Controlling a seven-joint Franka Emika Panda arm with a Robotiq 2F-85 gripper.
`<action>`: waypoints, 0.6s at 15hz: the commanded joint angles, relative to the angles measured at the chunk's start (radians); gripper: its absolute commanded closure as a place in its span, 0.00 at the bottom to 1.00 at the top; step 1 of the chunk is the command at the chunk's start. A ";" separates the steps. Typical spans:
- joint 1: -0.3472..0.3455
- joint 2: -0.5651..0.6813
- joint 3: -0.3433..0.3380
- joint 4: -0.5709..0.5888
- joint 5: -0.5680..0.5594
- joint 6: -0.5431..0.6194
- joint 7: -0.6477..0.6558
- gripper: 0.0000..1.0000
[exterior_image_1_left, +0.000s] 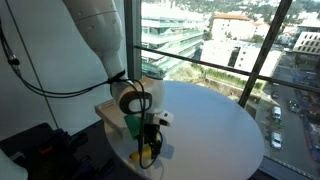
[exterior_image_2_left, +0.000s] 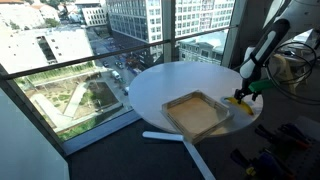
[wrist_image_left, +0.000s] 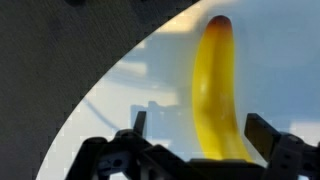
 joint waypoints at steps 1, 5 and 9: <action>-0.011 0.025 0.010 0.025 0.012 0.009 0.018 0.00; -0.013 0.034 0.010 0.034 0.015 0.006 0.018 0.27; -0.012 0.040 0.009 0.040 0.015 0.003 0.020 0.59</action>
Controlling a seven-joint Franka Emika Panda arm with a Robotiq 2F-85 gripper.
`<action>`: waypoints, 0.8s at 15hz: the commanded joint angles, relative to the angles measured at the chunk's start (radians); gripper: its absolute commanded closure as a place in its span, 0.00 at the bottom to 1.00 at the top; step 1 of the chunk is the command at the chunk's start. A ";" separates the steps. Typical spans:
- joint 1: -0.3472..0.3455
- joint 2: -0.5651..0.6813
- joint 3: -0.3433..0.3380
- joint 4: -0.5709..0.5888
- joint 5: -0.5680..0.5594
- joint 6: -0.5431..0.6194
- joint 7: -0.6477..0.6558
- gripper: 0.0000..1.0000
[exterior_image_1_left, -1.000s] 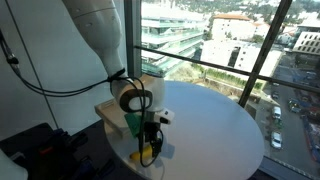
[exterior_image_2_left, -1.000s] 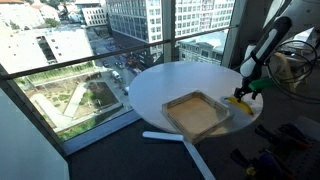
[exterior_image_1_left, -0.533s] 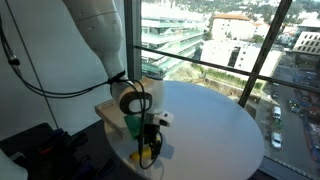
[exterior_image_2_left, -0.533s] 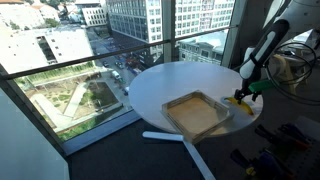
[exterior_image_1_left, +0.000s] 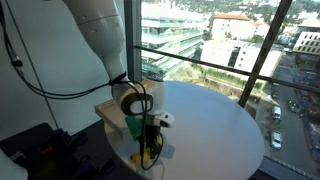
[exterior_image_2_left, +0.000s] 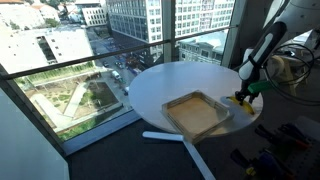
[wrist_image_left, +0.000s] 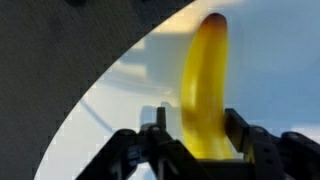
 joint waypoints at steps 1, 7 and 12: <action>-0.011 0.010 0.009 0.018 0.012 0.001 0.017 0.68; -0.009 -0.012 0.007 0.016 0.012 -0.011 0.017 0.85; -0.004 -0.036 0.004 0.020 0.010 -0.027 0.021 0.85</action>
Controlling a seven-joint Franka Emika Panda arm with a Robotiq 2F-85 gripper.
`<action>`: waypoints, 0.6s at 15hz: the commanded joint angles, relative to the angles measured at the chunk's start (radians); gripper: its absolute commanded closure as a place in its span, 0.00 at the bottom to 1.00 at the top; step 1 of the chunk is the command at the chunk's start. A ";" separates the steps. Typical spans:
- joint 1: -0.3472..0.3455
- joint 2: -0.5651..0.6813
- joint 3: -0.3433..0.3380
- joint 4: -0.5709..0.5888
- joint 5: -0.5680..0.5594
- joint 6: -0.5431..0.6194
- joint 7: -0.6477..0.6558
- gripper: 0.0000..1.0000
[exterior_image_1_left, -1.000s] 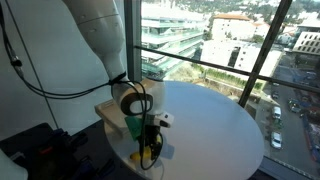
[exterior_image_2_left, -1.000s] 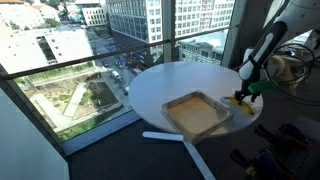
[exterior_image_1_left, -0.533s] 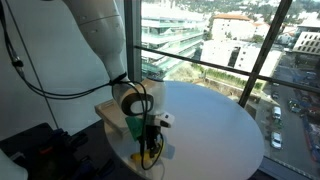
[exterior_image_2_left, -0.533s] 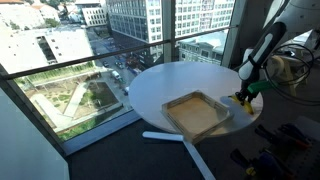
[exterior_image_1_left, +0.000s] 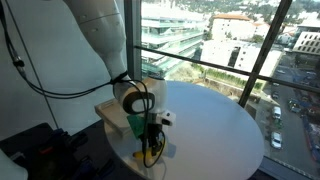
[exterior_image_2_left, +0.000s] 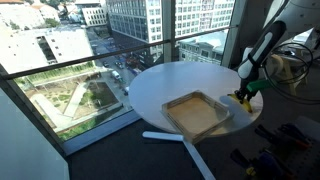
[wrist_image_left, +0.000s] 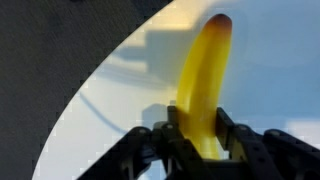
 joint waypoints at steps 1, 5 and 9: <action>-0.004 -0.040 0.004 0.002 0.010 -0.031 0.018 0.85; 0.004 -0.069 0.002 -0.006 0.006 -0.050 0.024 0.85; 0.007 -0.100 0.006 -0.008 0.004 -0.096 0.026 0.85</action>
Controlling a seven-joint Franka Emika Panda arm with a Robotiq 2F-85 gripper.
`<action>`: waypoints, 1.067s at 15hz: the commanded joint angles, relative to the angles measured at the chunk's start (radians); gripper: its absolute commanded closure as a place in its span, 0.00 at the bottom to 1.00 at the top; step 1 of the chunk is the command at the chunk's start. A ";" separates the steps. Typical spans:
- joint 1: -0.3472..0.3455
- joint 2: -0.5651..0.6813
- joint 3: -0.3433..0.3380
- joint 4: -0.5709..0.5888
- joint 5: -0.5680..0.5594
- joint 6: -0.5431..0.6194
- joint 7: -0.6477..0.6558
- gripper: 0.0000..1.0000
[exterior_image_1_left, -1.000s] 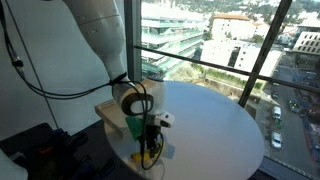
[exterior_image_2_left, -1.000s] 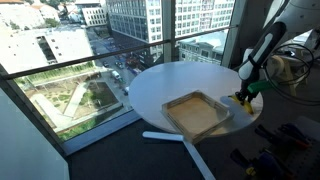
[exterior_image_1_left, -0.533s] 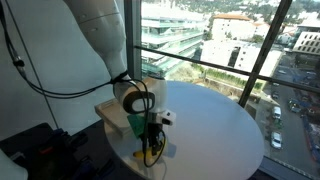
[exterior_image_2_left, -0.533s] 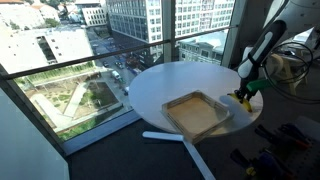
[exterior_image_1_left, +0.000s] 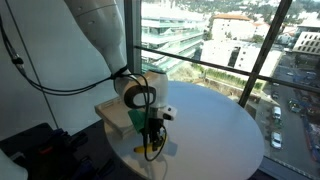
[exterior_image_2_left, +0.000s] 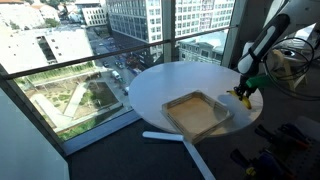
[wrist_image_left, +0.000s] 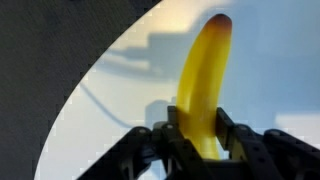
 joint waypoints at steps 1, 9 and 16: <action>0.004 -0.056 0.005 -0.010 0.002 -0.059 0.023 0.85; 0.028 -0.127 0.002 -0.020 -0.009 -0.084 0.047 0.85; 0.052 -0.192 0.005 -0.032 -0.014 -0.109 0.078 0.85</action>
